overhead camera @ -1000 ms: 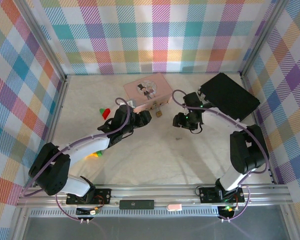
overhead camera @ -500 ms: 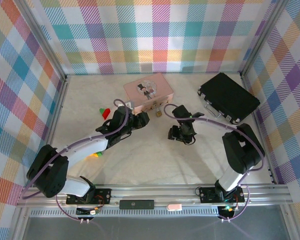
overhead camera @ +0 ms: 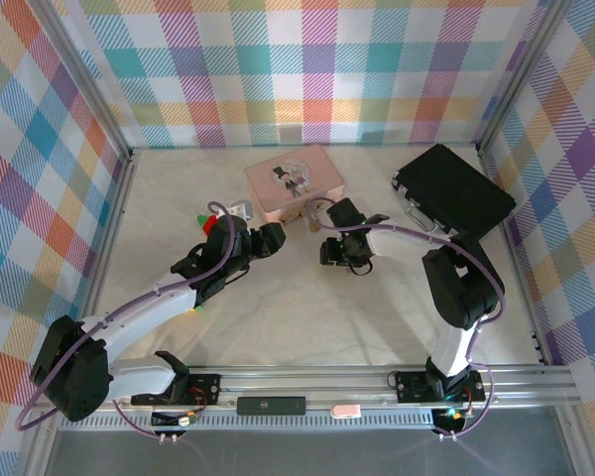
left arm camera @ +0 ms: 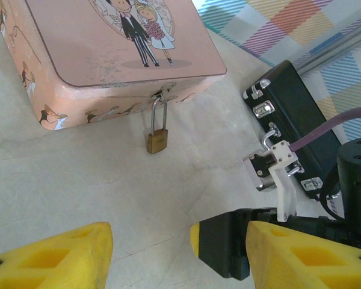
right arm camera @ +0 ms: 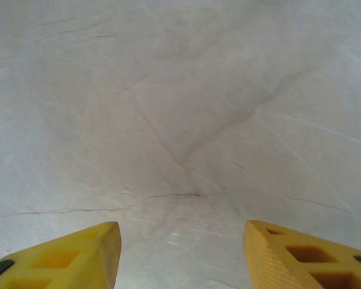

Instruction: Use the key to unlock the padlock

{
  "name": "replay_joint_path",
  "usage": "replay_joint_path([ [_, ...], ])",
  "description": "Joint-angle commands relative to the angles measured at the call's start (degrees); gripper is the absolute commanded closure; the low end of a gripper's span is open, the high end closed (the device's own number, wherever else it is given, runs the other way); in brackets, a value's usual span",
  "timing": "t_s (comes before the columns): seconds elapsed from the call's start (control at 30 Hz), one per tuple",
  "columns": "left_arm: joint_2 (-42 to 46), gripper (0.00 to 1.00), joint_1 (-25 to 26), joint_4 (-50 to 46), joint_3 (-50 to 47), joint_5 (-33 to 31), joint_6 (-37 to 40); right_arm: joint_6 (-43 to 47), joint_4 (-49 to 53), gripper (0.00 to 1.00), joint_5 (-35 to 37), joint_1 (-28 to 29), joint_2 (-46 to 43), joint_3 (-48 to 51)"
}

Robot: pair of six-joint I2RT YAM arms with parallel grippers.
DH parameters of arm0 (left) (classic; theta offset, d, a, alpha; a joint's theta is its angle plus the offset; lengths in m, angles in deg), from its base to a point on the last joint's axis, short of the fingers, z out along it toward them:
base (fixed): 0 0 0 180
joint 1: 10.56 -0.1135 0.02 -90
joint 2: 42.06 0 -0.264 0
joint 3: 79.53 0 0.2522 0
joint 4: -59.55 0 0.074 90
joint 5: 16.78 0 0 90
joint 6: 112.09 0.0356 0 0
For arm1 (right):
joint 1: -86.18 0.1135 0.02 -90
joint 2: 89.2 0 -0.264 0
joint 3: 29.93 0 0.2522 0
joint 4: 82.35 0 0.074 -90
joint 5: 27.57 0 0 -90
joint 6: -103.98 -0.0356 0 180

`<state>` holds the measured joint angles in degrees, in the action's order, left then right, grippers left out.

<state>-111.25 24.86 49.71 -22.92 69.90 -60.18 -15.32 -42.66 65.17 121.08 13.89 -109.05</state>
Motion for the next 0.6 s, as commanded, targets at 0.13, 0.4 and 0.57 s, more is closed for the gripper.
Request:
replay_joint_path([
  [0.13,-1.6,0.39,-0.5,0.7,0.1,0.5,-0.8,2.3,4.1,0.47,8.3,1.2,-3.8,3.2],
  [0.4,-3.8,0.39,-0.5,0.0,2.6,1.6,0.0,2.4,6.4,0.57,12.2,1.2,-4.1,4.2],
  [0.57,-3.4,0.39,-0.5,0.3,2.2,1.1,-0.6,1.6,5.3,0.70,11.1,1.2,-2.0,3.7],
])
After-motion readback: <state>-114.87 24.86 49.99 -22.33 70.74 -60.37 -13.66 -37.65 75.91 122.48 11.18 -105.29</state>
